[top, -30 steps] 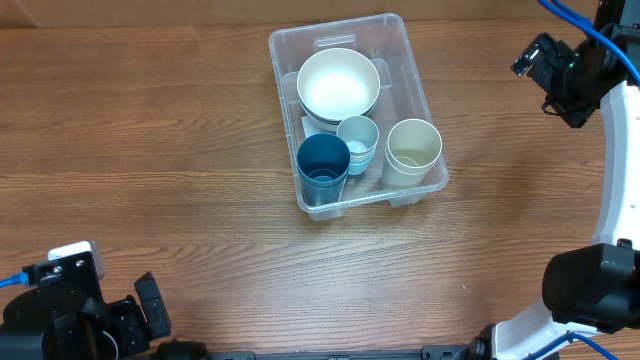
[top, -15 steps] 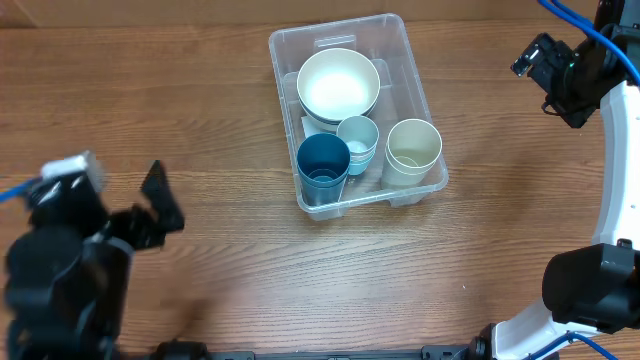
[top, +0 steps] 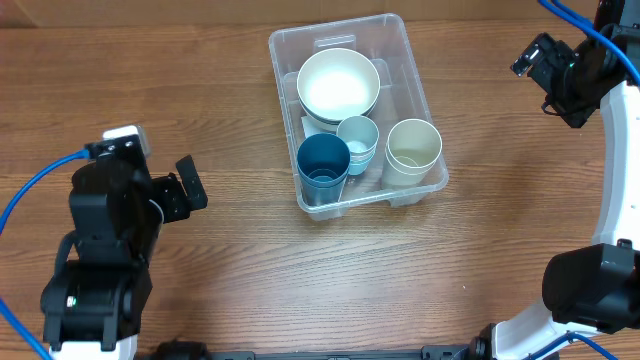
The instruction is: Pack container
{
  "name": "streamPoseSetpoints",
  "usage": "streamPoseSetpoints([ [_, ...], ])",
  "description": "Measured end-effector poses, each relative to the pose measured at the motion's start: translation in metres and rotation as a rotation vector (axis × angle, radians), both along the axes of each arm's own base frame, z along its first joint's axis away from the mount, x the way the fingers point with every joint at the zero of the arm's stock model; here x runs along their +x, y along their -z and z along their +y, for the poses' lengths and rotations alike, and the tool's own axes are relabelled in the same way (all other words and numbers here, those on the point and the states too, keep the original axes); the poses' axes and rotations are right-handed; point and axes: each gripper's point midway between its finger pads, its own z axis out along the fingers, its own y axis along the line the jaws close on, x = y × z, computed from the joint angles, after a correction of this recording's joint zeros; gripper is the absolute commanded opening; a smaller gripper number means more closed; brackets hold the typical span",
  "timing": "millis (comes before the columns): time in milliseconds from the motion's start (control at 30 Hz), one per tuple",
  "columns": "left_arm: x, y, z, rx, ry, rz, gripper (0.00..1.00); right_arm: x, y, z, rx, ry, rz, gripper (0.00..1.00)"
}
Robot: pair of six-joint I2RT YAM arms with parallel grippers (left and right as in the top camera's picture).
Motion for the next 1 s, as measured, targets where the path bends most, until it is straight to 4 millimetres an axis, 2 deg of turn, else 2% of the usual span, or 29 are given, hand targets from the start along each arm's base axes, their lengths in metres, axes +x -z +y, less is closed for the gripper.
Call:
streamPoseSetpoints([
  [200, 0.009, 0.024, 0.0, 0.003, 0.0, 0.093, 1.0, 0.0, 0.0, 0.0, 0.0, 0.0, 0.0, 1.0],
  [300, 0.004, 0.029, 0.0, 0.004, 0.0, 0.095, 1.0, 0.0, 0.0, 0.0, 0.0, 0.0, 0.0, 1.0],
  [433, -0.017, 0.019, 0.001, 0.001, 0.0, 0.025, 1.0, 0.0, 0.0, 0.0, 0.0, 0.0, 0.0, 1.0],
  [500, -0.034, 0.012, 0.001, -0.002, 0.0, -0.042, 1.0, 0.0, 0.0, 0.0, 0.0, 0.0, 0.001, 1.0],
  [600, -0.054, 0.018, 0.002, -0.004, 0.0, -0.09, 1.0, 0.0, 0.0, 0.0, 0.0, 0.0, 0.0, 1.0],
  [800, -0.077, 0.074, 0.003, -0.002, 0.0, -0.05, 1.0, 0.0, 0.0, 0.0, 0.0, 0.0, 0.0, 1.0],
  [1000, -0.098, 0.113, 0.006, -0.001, -0.011, -0.03, 1.0, 0.0, 0.0, 0.0, 0.0, 0.0, 0.0, 1.0],
])
